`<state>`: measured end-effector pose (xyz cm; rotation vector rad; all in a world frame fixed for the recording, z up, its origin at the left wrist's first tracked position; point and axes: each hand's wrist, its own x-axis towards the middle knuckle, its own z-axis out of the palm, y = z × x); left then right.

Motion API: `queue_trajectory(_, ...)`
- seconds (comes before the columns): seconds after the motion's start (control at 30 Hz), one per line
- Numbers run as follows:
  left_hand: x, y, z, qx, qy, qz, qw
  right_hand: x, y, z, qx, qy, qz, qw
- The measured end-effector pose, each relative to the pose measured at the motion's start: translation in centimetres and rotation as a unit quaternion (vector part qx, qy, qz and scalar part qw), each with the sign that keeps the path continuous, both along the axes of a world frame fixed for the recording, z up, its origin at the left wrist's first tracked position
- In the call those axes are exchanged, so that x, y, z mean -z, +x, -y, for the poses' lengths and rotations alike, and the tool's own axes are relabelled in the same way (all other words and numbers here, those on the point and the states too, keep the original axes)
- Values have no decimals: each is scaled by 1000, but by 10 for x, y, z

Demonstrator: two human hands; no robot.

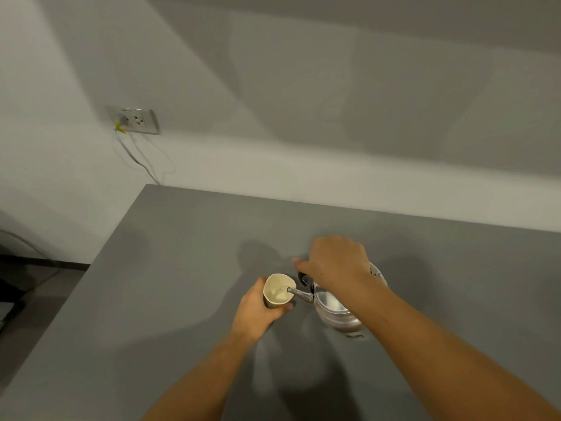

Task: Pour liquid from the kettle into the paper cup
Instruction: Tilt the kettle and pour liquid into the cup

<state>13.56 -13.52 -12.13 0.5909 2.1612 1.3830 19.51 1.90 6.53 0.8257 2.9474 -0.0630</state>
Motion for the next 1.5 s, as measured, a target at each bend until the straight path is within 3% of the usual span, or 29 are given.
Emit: queue_trajectory(1.5, -3, 5, -2, -6, 1, 3, 1000, -5, -20, 10, -54, 45, 39, 997)
